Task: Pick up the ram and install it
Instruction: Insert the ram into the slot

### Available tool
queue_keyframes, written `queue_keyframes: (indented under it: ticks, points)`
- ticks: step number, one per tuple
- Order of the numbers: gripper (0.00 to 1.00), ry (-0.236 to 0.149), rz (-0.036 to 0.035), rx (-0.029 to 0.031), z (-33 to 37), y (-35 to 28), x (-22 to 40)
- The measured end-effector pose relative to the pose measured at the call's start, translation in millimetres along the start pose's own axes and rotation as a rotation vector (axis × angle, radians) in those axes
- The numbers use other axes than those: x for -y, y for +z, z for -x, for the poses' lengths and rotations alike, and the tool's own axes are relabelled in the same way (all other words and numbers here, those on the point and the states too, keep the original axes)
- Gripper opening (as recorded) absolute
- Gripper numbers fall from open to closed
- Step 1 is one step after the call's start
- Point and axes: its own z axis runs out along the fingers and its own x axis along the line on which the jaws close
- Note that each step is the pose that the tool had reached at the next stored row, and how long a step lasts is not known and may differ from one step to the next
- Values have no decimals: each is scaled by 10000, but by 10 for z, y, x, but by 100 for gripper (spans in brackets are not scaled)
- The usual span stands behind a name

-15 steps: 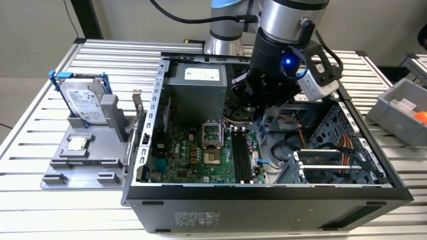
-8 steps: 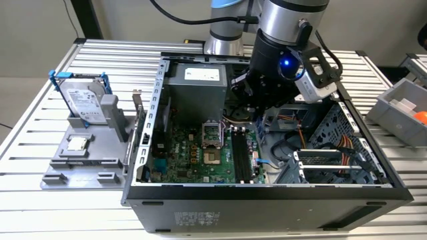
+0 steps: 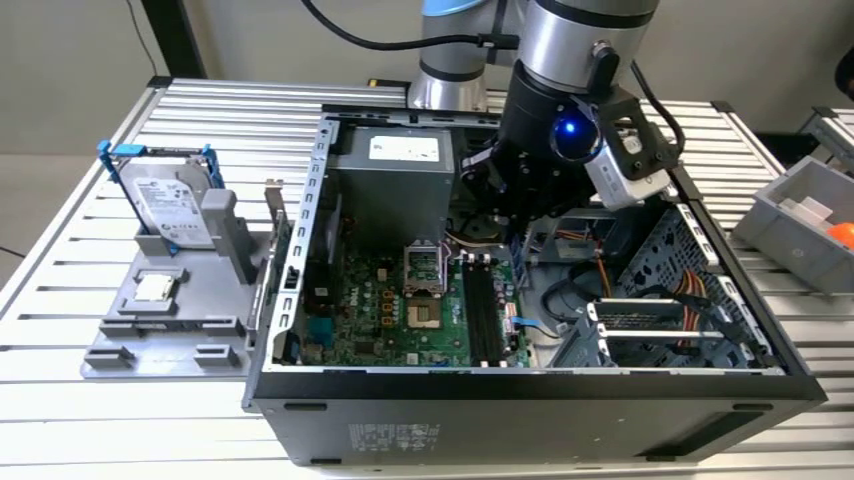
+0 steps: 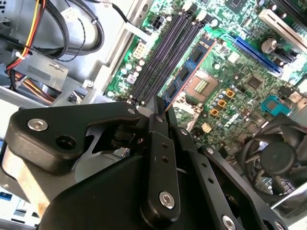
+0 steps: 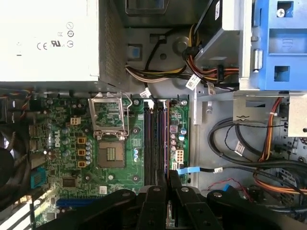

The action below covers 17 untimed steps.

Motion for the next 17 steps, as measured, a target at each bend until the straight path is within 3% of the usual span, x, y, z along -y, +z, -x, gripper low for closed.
queue_keyframes:
  ticks: [17]
  points:
    - [0,92,0,2,3,62,-1]
